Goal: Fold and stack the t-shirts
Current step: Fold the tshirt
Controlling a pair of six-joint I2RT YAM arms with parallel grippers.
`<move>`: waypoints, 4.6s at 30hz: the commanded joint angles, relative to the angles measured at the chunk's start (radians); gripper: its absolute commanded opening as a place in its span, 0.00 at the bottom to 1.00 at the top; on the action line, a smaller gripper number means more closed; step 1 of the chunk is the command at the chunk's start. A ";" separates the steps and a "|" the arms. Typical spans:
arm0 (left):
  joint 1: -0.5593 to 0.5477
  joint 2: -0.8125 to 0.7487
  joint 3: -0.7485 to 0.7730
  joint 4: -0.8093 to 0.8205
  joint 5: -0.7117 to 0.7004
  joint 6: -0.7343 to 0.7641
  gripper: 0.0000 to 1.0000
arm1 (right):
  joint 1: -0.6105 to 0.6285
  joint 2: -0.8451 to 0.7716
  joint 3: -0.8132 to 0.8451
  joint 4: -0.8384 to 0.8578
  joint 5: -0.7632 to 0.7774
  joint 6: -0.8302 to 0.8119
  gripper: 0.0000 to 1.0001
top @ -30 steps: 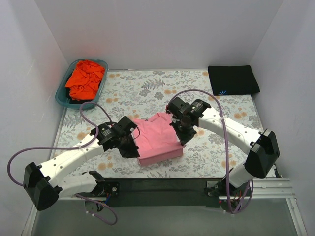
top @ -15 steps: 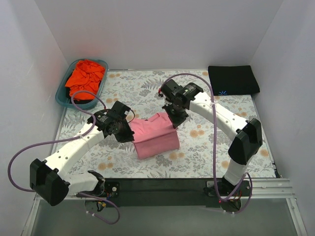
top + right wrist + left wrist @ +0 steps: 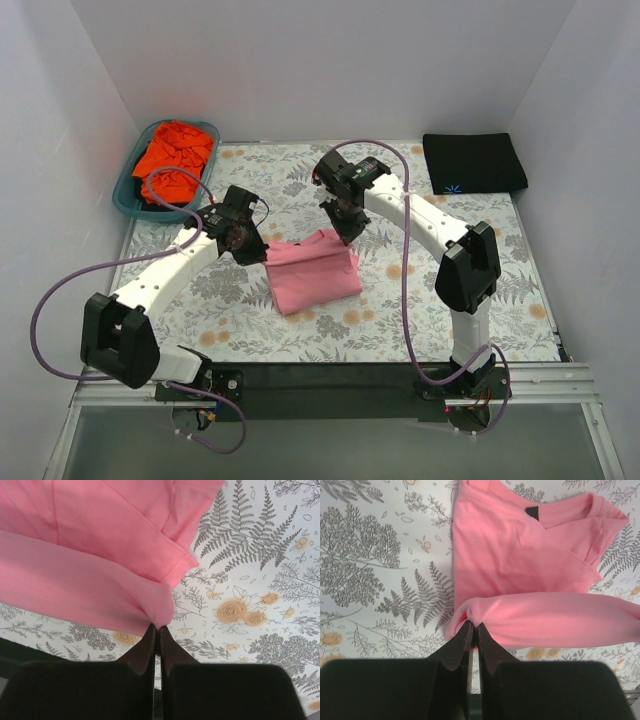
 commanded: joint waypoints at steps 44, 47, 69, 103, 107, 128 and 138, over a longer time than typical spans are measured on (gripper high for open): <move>0.049 0.045 -0.148 0.395 -0.170 0.020 0.68 | -0.090 -0.044 -0.232 0.480 0.166 0.029 0.41; 0.019 -0.018 -0.159 0.407 -0.158 0.039 0.70 | -0.089 -0.125 -0.332 0.545 0.126 0.042 0.42; 0.085 0.298 -0.157 0.856 0.154 0.089 0.23 | -0.288 -0.017 -0.682 1.412 -0.693 0.227 0.32; -0.042 -0.041 -0.579 0.806 0.242 -0.171 0.10 | -0.303 -0.186 -1.240 1.802 -0.976 0.468 0.28; -0.040 -0.024 -0.645 0.809 0.212 -0.205 0.01 | -0.336 -0.125 -1.298 1.808 -0.974 0.407 0.24; -0.030 -0.287 -0.441 0.366 -0.141 -0.147 0.27 | -0.084 -0.238 -1.131 1.810 -0.829 0.584 0.32; -0.033 -0.336 -0.368 0.223 -0.221 -0.041 0.43 | -0.027 0.041 -1.062 1.902 -0.779 0.640 0.31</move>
